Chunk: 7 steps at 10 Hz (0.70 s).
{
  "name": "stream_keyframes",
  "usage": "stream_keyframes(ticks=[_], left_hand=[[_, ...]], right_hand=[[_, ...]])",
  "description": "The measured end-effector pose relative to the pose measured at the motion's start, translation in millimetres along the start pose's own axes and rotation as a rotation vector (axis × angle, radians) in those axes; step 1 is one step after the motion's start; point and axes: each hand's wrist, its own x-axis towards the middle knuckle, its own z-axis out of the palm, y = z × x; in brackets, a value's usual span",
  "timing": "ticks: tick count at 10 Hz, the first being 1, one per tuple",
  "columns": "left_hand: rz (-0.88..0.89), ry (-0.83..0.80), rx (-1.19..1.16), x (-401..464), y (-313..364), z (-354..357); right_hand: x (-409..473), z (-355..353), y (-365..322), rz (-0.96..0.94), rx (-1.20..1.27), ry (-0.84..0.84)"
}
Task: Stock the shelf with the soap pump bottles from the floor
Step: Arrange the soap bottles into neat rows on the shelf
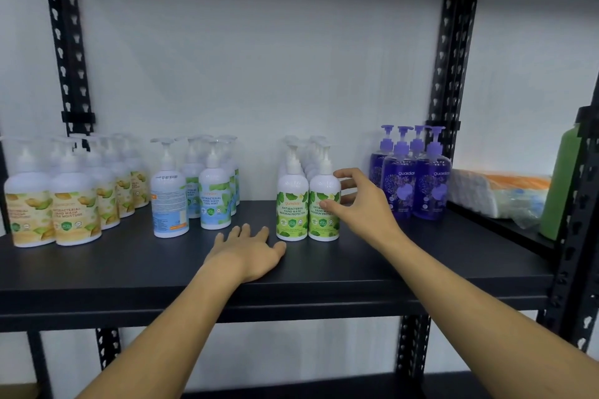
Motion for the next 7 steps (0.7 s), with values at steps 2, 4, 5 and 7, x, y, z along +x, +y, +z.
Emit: stream_keyframes(ticks=[2, 4, 5, 7], left_hand=[[0.004, 0.003, -0.004, 0.1, 0.2, -0.1], [0.003, 0.009, -0.002, 0.4, 0.2, 0.3], [0.003, 0.014, -0.004, 0.6, 0.0, 0.7], [0.006, 0.013, -0.008, 0.8, -0.3, 0.2]], right_hand=[[-0.4, -0.8, 1.3, -0.012, -0.008, -0.013], [0.1, -2.0, 2.5, -0.020, 0.003, -0.013], [0.7, -2.7, 4.1, -0.020, 0.017, -0.008], [2.6, -3.6, 5.5, -0.018, 0.030, -0.020]])
